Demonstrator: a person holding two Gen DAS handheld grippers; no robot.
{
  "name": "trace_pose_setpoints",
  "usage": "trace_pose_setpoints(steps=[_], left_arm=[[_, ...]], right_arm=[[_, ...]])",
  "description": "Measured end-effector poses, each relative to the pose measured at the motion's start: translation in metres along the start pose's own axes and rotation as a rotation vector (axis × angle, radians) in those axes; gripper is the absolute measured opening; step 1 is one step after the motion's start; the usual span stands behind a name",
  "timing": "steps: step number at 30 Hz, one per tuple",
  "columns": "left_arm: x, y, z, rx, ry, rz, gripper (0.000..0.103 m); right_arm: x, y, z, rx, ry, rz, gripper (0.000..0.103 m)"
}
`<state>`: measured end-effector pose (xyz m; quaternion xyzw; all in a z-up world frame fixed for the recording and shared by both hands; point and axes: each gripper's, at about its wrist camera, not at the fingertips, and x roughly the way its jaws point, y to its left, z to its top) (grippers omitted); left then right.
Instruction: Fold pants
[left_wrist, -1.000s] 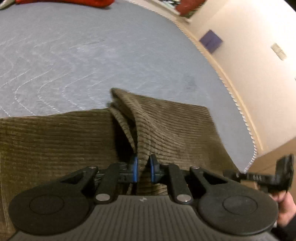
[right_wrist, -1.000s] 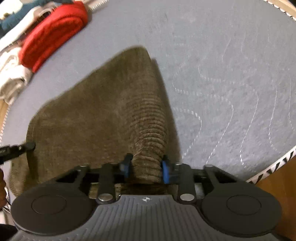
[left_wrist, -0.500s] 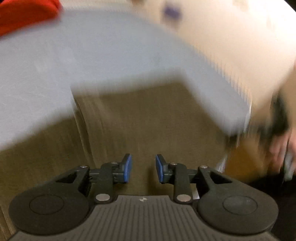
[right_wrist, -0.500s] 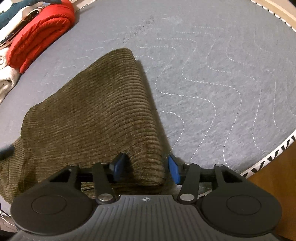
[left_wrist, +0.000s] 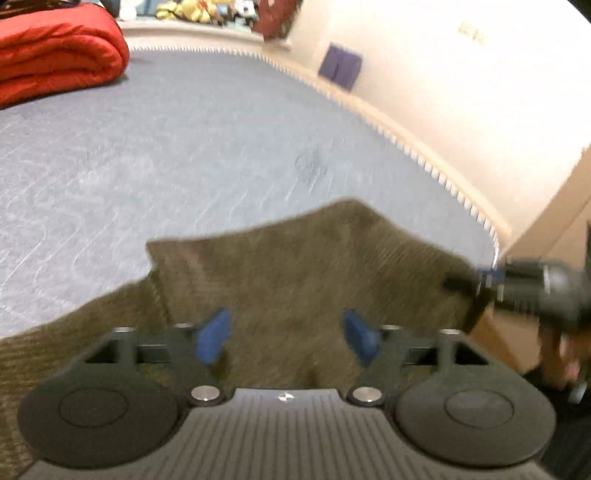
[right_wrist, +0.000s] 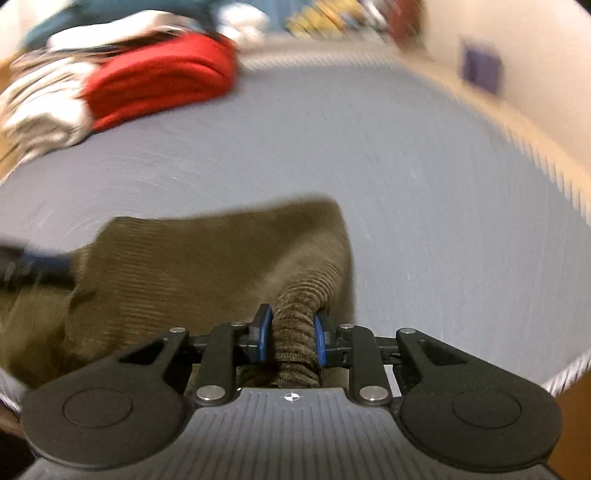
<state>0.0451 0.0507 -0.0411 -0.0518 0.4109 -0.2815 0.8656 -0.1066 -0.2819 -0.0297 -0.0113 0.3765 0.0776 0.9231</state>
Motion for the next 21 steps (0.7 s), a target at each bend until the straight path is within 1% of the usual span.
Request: trace_pose_setpoints(steps=[2,4,5,6,7,9,11,12,14,15,16,17,18,20,21], left_arm=[[-0.001,-0.005,0.010,-0.024,-0.039,-0.032,0.089],[-0.002,-0.009,0.024,-0.063,-0.062,-0.097,0.090],[-0.001,-0.010,0.029,-0.089,-0.065,-0.136,0.092],[0.000,-0.013,0.033,-0.106,-0.065,-0.162,0.093],[0.004,-0.017,0.037,-0.122,-0.059,-0.177,0.096],[0.009,-0.022,0.043,-0.120,-0.040,-0.183,0.097],[0.017,-0.030,0.046,-0.096,-0.021,-0.180,0.097],[0.019,-0.032,0.047,-0.086,-0.013,-0.173,0.097],[0.023,-0.034,0.046,-0.064,0.012,-0.135,0.097],[0.021,-0.034,0.043,-0.057,0.020,-0.106,0.092],[0.022,-0.031,0.041,-0.047,0.032,-0.050,0.083],[0.021,-0.028,0.039,-0.041,0.046,-0.007,0.052],[0.020,-0.021,0.036,-0.047,0.062,0.028,0.034],[0.015,-0.008,0.030,-0.068,0.073,0.082,0.026],[0.010,-0.001,0.027,-0.071,0.072,0.105,0.023]], right_arm=[[-0.015,0.031,-0.004,-0.134,-0.085,0.011,0.024],[-0.028,0.060,-0.014,-0.260,-0.163,0.032,0.023],[-0.034,0.072,-0.018,-0.318,-0.196,0.039,0.023],[-0.039,0.085,-0.025,-0.378,-0.228,0.045,0.023],[-0.044,0.097,-0.031,-0.438,-0.260,0.052,0.023],[-0.054,0.116,-0.042,-0.530,-0.303,0.076,0.023],[-0.061,0.134,-0.055,-0.616,-0.344,0.101,0.023],[-0.065,0.141,-0.059,-0.649,-0.356,0.114,0.023],[-0.072,0.155,-0.064,-0.698,-0.369,0.146,0.023],[-0.073,0.160,-0.065,-0.714,-0.370,0.161,0.023],[-0.076,0.164,-0.067,-0.724,-0.372,0.170,0.022],[-0.077,0.168,-0.069,-0.735,-0.375,0.175,0.022],[-0.080,0.172,-0.069,-0.744,-0.377,0.185,0.022],[-0.081,0.180,-0.066,-0.751,-0.361,0.225,0.021],[-0.084,0.184,-0.065,-0.756,-0.350,0.276,0.018]])
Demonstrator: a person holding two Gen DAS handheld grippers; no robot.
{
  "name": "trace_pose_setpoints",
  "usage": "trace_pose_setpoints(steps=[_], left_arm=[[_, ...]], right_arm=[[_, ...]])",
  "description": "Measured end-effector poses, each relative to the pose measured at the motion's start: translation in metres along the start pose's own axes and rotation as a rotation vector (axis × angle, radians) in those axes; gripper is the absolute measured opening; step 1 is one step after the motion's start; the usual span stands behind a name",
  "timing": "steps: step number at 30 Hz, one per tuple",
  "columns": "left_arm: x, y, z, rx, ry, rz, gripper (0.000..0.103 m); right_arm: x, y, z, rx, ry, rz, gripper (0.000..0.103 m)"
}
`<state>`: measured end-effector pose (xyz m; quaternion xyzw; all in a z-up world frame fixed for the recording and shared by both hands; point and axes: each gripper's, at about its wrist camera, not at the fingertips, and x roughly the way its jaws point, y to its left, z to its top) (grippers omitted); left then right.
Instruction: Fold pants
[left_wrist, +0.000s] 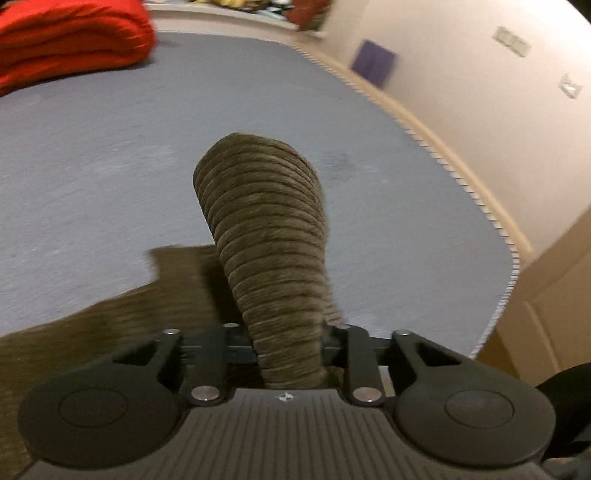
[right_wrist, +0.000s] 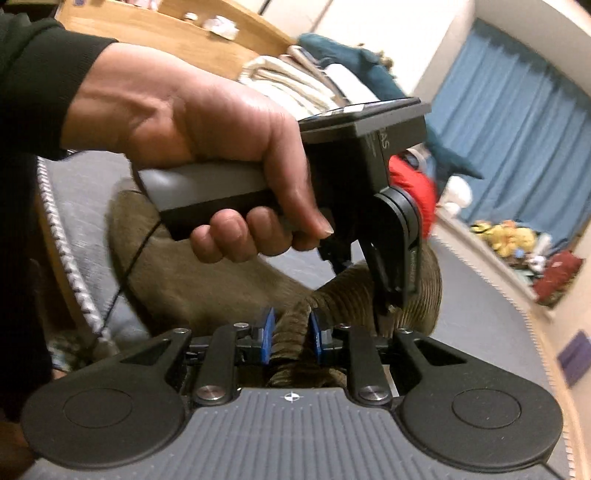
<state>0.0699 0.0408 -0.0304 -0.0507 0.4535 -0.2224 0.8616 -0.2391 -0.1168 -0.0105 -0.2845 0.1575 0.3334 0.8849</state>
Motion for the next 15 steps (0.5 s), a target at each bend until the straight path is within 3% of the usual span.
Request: trace_pose_setpoints(steps=[1,4,6,9,11,13,14,15], left_arm=[[-0.005,0.011,-0.004,-0.007,-0.010,0.031,0.023],[-0.024,0.046,-0.010,-0.037,-0.021,0.081,0.022],[-0.041,0.073,-0.019,-0.069,-0.024,0.108,0.022],[-0.075,0.122,-0.038,-0.148,-0.033,0.156,0.023],[-0.102,0.151,-0.049,-0.202,-0.043,0.204,0.023],[-0.125,0.178,-0.061,-0.247,-0.059,0.285,0.023],[-0.135,0.194,-0.067,-0.275,-0.065,0.335,0.026],[-0.143,0.209,-0.072,-0.306,-0.065,0.364,0.030]], right_arm=[[-0.002,0.001,0.005,0.000,-0.017,0.079,0.001],[-0.021,0.011,0.025,0.036,-0.063,0.391,0.001],[-0.024,0.005,0.037,0.108,-0.078,0.455,0.001],[-0.014,-0.022,0.051,0.222,-0.115,0.451,0.004],[0.003,-0.043,0.058,0.288,-0.122,0.386,0.019],[0.024,-0.062,0.060,0.376,-0.097,0.330,0.068],[0.036,-0.070,0.059,0.430,-0.073,0.297,0.074],[0.050,-0.081,0.056,0.483,-0.034,0.274,0.074]])
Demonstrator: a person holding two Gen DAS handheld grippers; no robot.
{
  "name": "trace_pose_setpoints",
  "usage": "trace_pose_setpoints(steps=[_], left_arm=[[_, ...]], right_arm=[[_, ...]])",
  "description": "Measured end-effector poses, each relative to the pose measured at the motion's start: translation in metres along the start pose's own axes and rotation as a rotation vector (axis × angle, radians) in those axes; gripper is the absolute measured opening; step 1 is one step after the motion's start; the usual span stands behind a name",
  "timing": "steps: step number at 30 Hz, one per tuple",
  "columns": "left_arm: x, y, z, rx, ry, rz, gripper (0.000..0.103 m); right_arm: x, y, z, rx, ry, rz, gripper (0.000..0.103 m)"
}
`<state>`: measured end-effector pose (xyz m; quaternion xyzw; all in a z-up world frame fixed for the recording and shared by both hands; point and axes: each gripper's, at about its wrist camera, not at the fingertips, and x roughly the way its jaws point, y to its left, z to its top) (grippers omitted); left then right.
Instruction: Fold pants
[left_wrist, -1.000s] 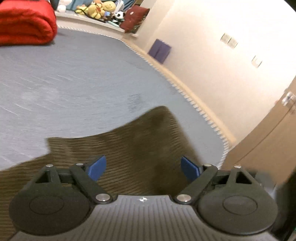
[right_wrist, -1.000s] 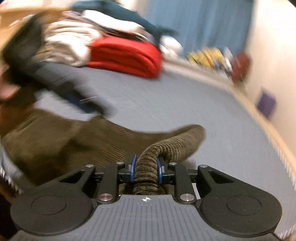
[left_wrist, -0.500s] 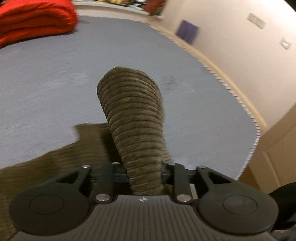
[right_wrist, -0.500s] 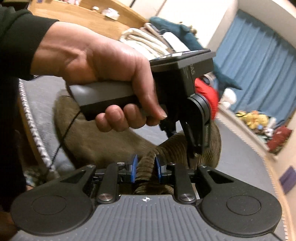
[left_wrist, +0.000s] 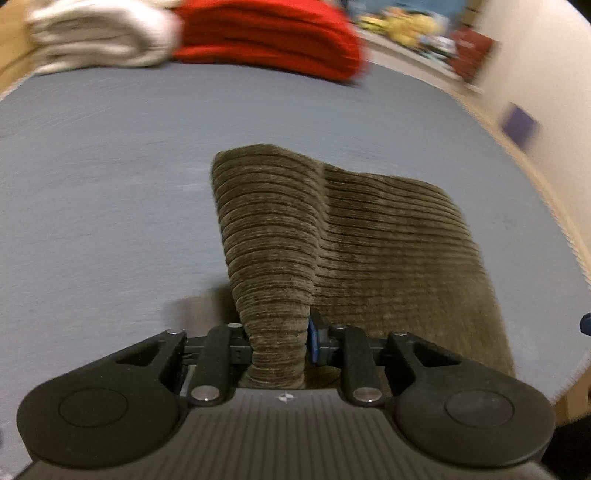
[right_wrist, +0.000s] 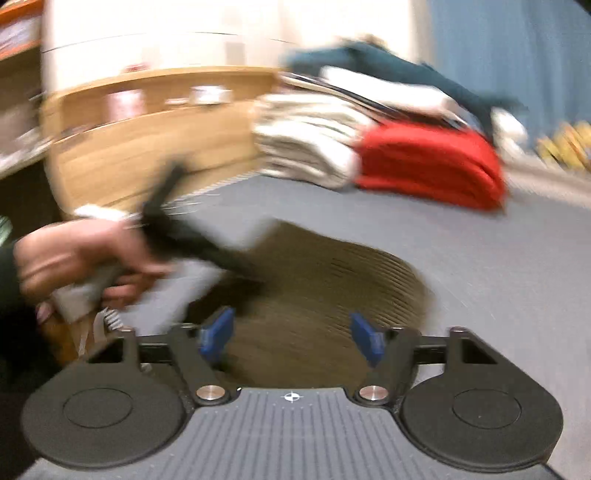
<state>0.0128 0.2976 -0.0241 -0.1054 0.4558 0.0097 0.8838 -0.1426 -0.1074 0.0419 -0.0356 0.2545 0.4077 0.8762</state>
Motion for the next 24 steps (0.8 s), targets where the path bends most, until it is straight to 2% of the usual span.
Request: trace_pose_setpoints(steps=[2,4,5,6,8,9,12,14,18,19,21,23,24], left_arm=[[0.002,0.035,0.000,-0.098,0.024,0.018,0.054],[0.010,0.058,0.001,-0.182,0.053,-0.018,0.074],[0.015,0.064,0.001,-0.209,0.063,-0.027,0.088],[0.019,0.066,0.003,-0.222,0.072,-0.041,0.090],[0.028,0.070,0.001,-0.239,0.098,-0.078,0.091],[0.033,0.067,0.001,-0.247,0.113,-0.098,0.096],[0.055,0.071,0.001,-0.242,0.158,-0.139,0.098],[0.069,0.076,-0.007,-0.266,0.176,-0.158,0.099],[0.093,0.080,-0.012,-0.319,0.189,-0.206,0.098],[0.094,0.078,-0.011,-0.311,0.184,-0.198,0.096],[0.091,0.071,-0.009,-0.300,0.172,-0.185,0.084],[0.085,0.058,-0.003,-0.262,0.167,-0.143,0.077],[0.083,0.050,0.000,-0.235,0.162,-0.127,0.073]], right_arm=[[0.028,-0.024,0.000,0.135,0.085,-0.027,0.077],[0.056,-0.045,-0.006,0.261,0.169,-0.065,0.080],[0.072,-0.052,-0.011,0.317,0.212,-0.064,0.081],[0.085,-0.060,-0.015,0.363,0.253,-0.055,0.081],[0.108,-0.067,-0.028,0.451,0.311,-0.033,0.083],[0.120,-0.069,-0.033,0.499,0.333,-0.005,0.084],[0.152,-0.076,-0.042,0.612,0.391,0.077,0.087],[0.168,-0.076,-0.043,0.648,0.406,0.091,0.090],[0.188,-0.077,-0.036,0.676,0.434,0.122,0.091],[0.190,-0.076,-0.035,0.668,0.433,0.124,0.085],[0.193,-0.073,-0.030,0.641,0.426,0.111,0.072],[0.186,-0.073,-0.027,0.616,0.413,0.082,0.050],[0.185,-0.071,-0.024,0.610,0.401,0.078,0.045]])
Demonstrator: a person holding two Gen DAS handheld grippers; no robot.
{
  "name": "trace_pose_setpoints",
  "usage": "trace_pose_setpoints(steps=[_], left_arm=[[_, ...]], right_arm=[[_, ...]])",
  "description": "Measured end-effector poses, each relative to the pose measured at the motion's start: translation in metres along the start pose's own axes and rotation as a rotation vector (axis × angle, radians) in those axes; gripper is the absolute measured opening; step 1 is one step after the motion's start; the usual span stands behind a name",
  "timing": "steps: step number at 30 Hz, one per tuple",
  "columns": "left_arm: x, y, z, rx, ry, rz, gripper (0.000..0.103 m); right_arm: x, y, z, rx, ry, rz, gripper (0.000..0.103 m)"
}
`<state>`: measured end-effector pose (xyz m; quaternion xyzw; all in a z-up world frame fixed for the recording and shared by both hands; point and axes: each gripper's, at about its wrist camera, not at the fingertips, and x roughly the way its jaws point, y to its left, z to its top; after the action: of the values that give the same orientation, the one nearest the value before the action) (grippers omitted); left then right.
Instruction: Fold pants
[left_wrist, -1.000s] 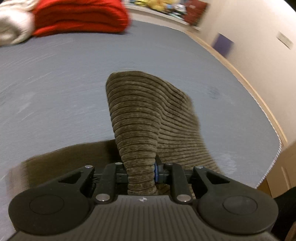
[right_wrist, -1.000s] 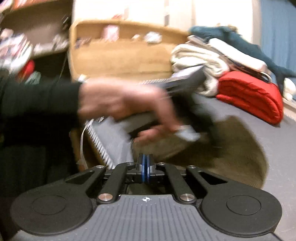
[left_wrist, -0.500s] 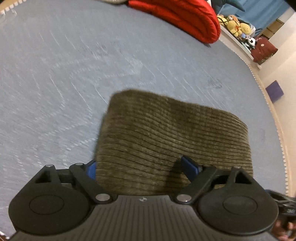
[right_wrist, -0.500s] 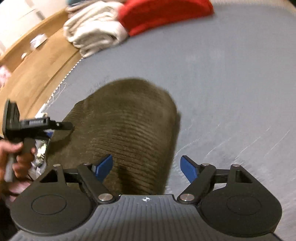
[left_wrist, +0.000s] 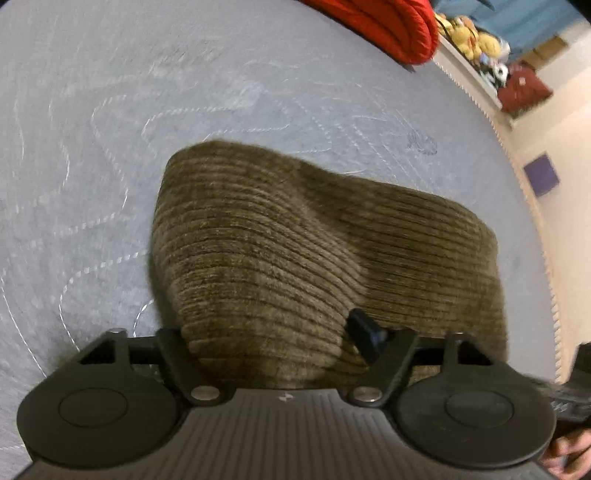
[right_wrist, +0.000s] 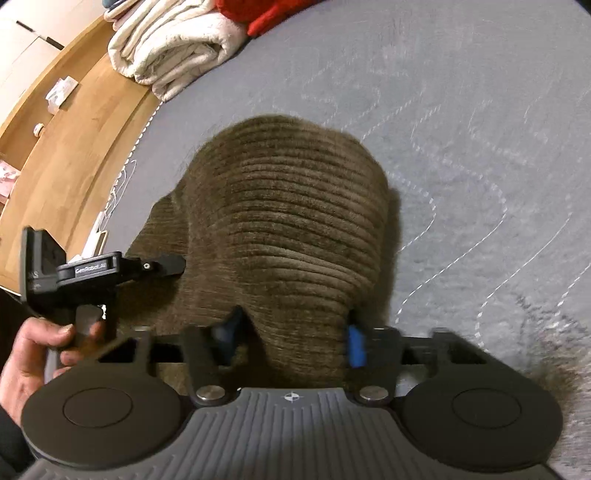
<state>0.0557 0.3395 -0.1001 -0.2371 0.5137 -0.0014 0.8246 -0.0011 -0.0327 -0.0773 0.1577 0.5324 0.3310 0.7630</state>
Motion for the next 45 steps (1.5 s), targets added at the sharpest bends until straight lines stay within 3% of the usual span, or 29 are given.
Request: trace_pose_setpoints(steps=[2,7,14,20,24,27,29,32,33,36,40,43,45], left_arm=[[-0.001,-0.016,0.001,0.033,-0.018,0.005,0.066],[0.004,-0.065,0.002,0.095,-0.050,-0.080,0.058],[0.034,-0.161,0.008,0.204,-0.120,-0.205,0.047],[0.059,-0.236,0.008,0.282,-0.208,-0.254,0.045],[0.071,-0.258,0.005,0.309,-0.269,-0.246,0.046],[0.088,-0.267,0.008,0.285,-0.264,-0.193,0.055],[0.097,-0.268,0.013,0.277,-0.269,-0.101,0.055],[0.091,-0.258,0.011,0.240,-0.300,0.013,0.055],[0.087,-0.256,0.012,0.243,-0.312,0.026,0.058],[0.072,-0.257,0.005,0.308,-0.358,0.014,0.058],[0.062,-0.265,-0.006,0.411,-0.375,-0.029,0.058],[0.059,-0.270,-0.018,0.497,-0.320,-0.091,0.055],[0.071,-0.272,-0.030,0.573,-0.218,-0.072,0.051]], right_arm=[[-0.014,0.002,0.003,-0.004,-0.033,0.022,0.037],[-0.065,-0.003,0.014,-0.048,-0.140,0.011,0.035],[-0.146,-0.052,0.039,-0.104,-0.266,-0.086,0.035],[-0.194,-0.099,0.059,-0.114,-0.352,-0.142,0.035],[-0.205,-0.126,0.074,-0.139,-0.386,-0.164,0.035],[-0.200,-0.145,0.084,-0.150,-0.397,-0.169,0.039],[-0.189,-0.159,0.089,-0.115,-0.410,-0.252,0.050],[-0.186,-0.175,0.088,-0.026,-0.468,-0.479,0.054],[-0.190,-0.181,0.086,0.007,-0.474,-0.471,0.054],[-0.197,-0.184,0.080,0.040,-0.473,-0.398,0.054],[-0.184,-0.155,0.066,-0.186,-0.412,-0.391,0.053],[-0.167,-0.145,0.050,-0.300,-0.312,-0.396,0.053],[-0.146,-0.147,0.043,-0.334,-0.175,-0.435,0.053]])
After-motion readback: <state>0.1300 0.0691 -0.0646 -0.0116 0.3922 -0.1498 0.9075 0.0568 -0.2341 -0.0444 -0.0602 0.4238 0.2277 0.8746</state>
